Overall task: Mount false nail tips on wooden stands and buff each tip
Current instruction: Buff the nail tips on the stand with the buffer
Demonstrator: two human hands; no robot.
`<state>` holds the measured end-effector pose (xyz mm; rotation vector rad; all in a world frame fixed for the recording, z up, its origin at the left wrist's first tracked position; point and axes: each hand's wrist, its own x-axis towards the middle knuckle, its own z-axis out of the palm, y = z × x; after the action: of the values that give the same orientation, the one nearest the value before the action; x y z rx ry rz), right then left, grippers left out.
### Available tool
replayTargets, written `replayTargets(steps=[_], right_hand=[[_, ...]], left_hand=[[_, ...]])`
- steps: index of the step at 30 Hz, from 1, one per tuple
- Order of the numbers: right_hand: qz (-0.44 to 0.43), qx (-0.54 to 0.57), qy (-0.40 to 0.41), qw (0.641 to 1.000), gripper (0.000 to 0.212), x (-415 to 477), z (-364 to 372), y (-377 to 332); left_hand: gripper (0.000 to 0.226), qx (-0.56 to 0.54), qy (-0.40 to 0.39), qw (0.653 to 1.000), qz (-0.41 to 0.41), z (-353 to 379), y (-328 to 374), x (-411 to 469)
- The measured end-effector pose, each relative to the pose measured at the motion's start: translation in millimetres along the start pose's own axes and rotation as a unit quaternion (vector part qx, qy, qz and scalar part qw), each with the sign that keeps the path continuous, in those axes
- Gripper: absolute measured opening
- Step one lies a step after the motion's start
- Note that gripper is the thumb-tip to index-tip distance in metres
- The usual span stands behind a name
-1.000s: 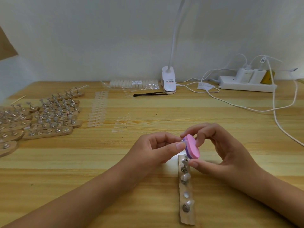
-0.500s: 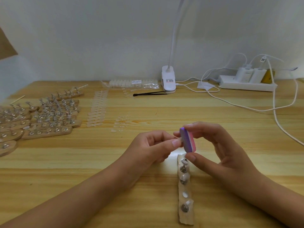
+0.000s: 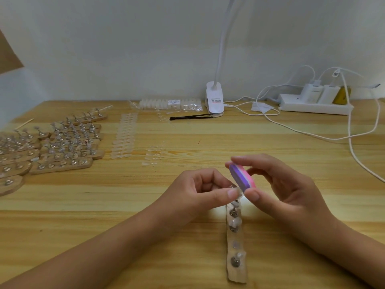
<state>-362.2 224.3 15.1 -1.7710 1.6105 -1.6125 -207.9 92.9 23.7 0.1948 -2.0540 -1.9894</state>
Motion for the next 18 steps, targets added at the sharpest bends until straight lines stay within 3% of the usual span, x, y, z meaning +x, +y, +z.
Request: replayTargets(steps=[2,7,13,18], right_hand=[[-0.014,-0.011,-0.009,1.000,0.042,-0.4,0.1,-1.1],[-0.049,-0.054,-0.021,0.997,0.040,-3.2,-0.2,-2.1],[-0.009,-0.013,0.048,0.999,0.045,2.7,-2.9,-2.2],[-0.009,-0.031,-0.013,0.999,0.043,1.2,2.0,0.9]], left_hand=[[0.010,0.001,0.006,1.000,0.004,0.1,1.6,0.4],[0.014,-0.073,0.109,0.990,-0.045,-7.9,-0.6,8.7],[0.020,-0.013,0.056,0.998,-0.040,-4.9,-2.5,7.0],[0.015,0.007,0.037,0.999,-0.027,-4.2,-0.8,5.3]])
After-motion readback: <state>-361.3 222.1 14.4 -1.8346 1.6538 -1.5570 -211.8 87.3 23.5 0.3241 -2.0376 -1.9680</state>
